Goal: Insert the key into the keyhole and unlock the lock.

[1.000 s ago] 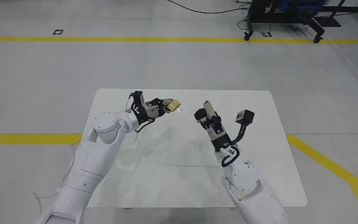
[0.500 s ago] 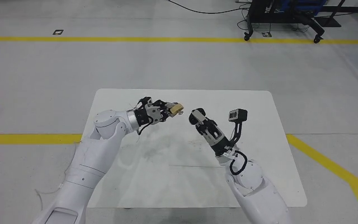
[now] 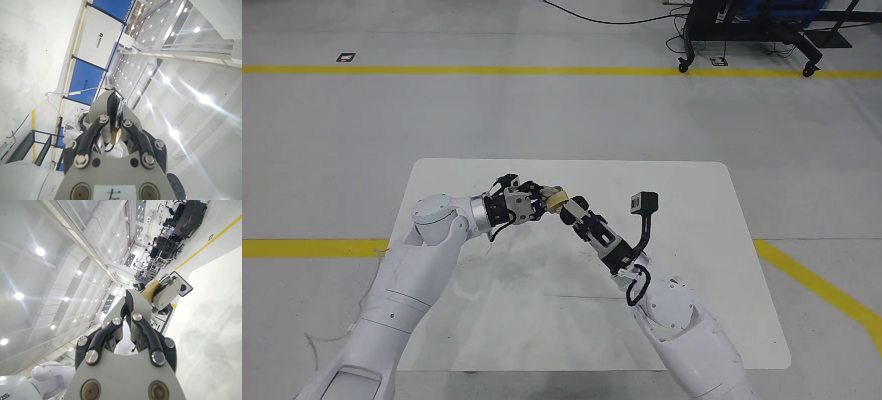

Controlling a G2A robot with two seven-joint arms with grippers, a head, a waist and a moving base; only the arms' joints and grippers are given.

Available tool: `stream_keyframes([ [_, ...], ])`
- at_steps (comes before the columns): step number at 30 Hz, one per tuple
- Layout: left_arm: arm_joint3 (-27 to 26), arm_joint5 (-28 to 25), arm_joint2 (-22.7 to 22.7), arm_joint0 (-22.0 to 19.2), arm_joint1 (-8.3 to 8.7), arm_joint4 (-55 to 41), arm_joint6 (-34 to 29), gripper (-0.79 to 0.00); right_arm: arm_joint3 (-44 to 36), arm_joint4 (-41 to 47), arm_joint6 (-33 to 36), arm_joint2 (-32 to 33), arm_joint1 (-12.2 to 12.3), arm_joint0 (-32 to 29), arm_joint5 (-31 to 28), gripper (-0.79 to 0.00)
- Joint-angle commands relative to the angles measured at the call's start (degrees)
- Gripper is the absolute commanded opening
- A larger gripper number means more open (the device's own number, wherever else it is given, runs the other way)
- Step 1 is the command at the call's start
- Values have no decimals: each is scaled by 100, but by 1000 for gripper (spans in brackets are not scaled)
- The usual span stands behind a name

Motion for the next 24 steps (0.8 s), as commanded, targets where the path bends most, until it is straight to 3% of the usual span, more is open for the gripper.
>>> stream_keyframes([
  [1, 5, -2, 15, -5, 0, 10, -24, -785, 32, -106, -82, -20, -6, 21, 21, -785],
  [12, -6, -81, 6, 12, 5, 30, 137, -785, -35, -1113, -967, -152, -50, -58, -8, -785],
  [24, -48, -168, -45, 39, 12, 45, 334, -785, -168, -1266, -1113, -151, -54, -236, -163, -785],
])
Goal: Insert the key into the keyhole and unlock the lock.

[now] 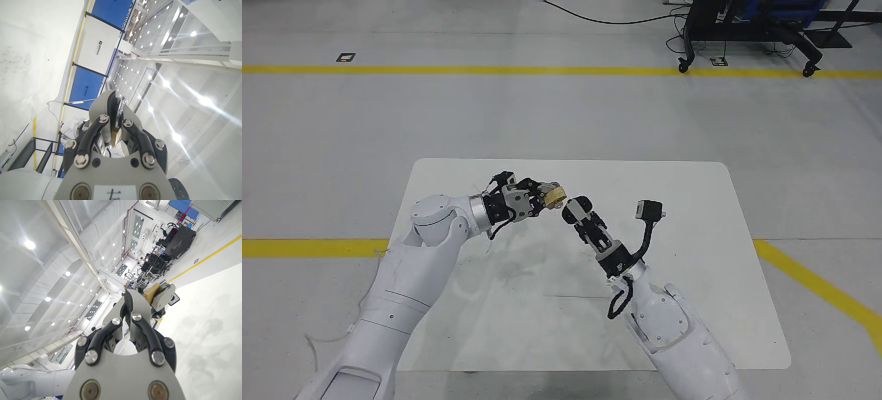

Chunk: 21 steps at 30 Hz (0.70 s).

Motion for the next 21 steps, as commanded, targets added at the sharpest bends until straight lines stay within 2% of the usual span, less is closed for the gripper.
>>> stream_keyframes([
  [1, -7, -17, -3, 6, 1, 2, 14, -785, -31, 19, 44, -6, 3, -33, -36, -785],
  [6, -5, 112, 36, -2, 7, 30, -80, -785, 55, -90, 84, -88, -9, -3, 10, -785],
  [12, -7, 172, 58, -4, 19, 68, -190, -785, 154, -300, -189, -192, -54, 109, 195, -785],
  [16, 2, 178, 26, -1, 29, 51, -187, -785, 52, -102, -117, -198, -56, 26, 109, -785],
  [17, -6, 148, 16, 4, 30, 54, -154, -785, 13, 341, 118, -190, -53, -8, 74, -693],
  [18, -13, 95, -7, 13, 30, 42, -101, -785, -14, 682, 312, -100, -39, -16, 103, -539],
  [21, -51, -116, -102, 37, 27, -81, 2, -785, -128, 1711, 1128, 96, 9, -62, 275, -329],
])
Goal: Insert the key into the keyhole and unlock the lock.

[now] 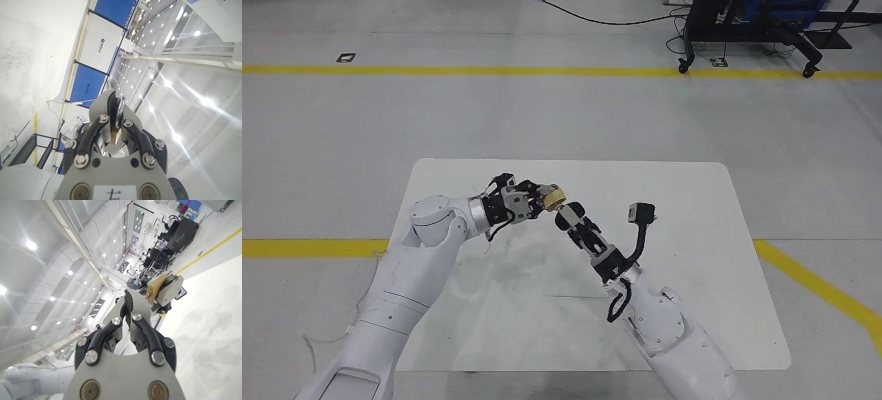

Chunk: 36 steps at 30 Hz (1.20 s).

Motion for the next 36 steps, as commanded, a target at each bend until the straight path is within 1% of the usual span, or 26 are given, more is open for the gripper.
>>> stream_keyframes([
  [1, -38, -219, -72, 8, 1, -23, 94, -785, -55, 824, 586, 195, 40, -7, 142, -329],
  [4, -105, -480, -110, 33, 6, 37, 95, -785, -106, 1087, 1035, 384, 92, -56, 305, -336],
  [7, -216, -797, -86, 46, 18, 277, -22, -785, -118, 1551, 1530, 444, 123, -69, 746, -360],
  [8, -239, -910, -82, 52, 21, 356, -41, -785, -110, 1647, 1657, 486, 135, -49, 843, -357],
  [9, -284, -1086, -77, 57, 27, 500, -34, -785, -100, 1723, 1753, 517, 144, -38, 927, -363],
  [10, -319, -1197, -65, 80, 28, 555, -67, -785, -94, 1782, 1826, 535, 151, -33, 999, -394],
  [14, -416, -1509, -50, 141, 36, 741, -132, -785, -39, 1909, 1951, 539, 165, -10, 1193, -406],
  [17, -456, -1595, -32, 166, 38, 846, -114, -785, 47, 2042, 1914, 527, 161, 43, 1303, -437],
  [22, -486, -1676, -15, 176, 37, 907, -158, -785, 96, 2268, 2009, 521, 163, 92, 1370, -416],
  [26, -506, -1699, 24, 167, 36, 1015, -180, -785, 80, 2356, 2039, 535, 171, 94, 1409, -425],
  [30, -516, -1752, 36, 171, 39, 1073, -230, -785, 123, 2486, 2014, 540, 172, 115, 1487, -468],
  [32, -508, -1732, 39, 165, 38, 1078, -232, -785, 139, 2570, 1995, 539, 170, 130, 1521, -526],
  [36, -494, -1695, 50, 144, 37, 1097, -251, -785, 174, 2706, 2007, 534, 170, 162, 1577, -582],
])
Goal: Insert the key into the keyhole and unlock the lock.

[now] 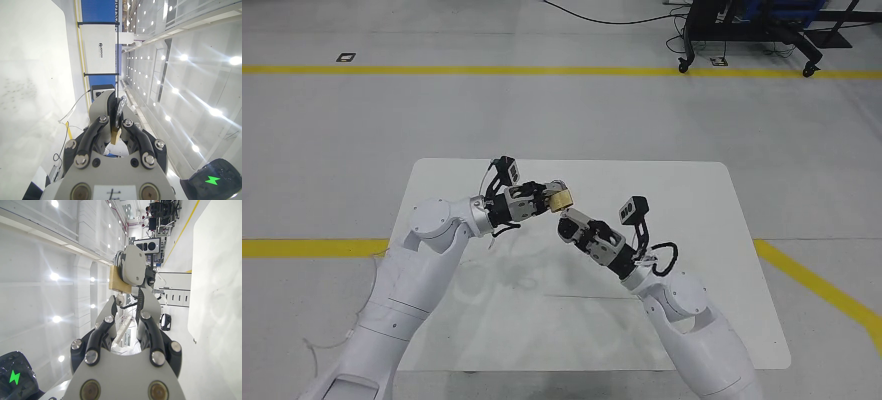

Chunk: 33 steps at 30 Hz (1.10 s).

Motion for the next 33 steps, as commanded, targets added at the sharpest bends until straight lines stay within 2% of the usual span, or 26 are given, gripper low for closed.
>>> stream_keyframes([
  [1, 6, 11, 4, -9, 0, 14, -4, -785, 25, 65, 9, -5, -1, 19, 25, -603],
  [7, 30, 23, 11, -27, -2, 48, 12, -785, 184, 365, 67, -42, -14, 145, 146, -677],
  [10, 35, 27, 16, -39, -3, 68, 11, -785, 285, 589, 109, -58, -25, 219, 220, -782],
  [17, 57, 5, 38, -58, -6, 136, 26, -785, 504, 1112, 281, -41, -36, 352, 482, -785],
  [26, 4, -202, 80, -45, 0, 532, 239, -785, 969, 2611, 646, 40, -82, 611, 1248, -785],
  [30, -13, -240, 80, -45, 3, 662, 329, -785, 1115, 2965, 832, 96, -90, 689, 1323, -785],
  [33, -59, -387, 69, -33, 14, 934, 519, -785, 1259, 3366, 1068, 112, -96, 748, 1611, -785],
])
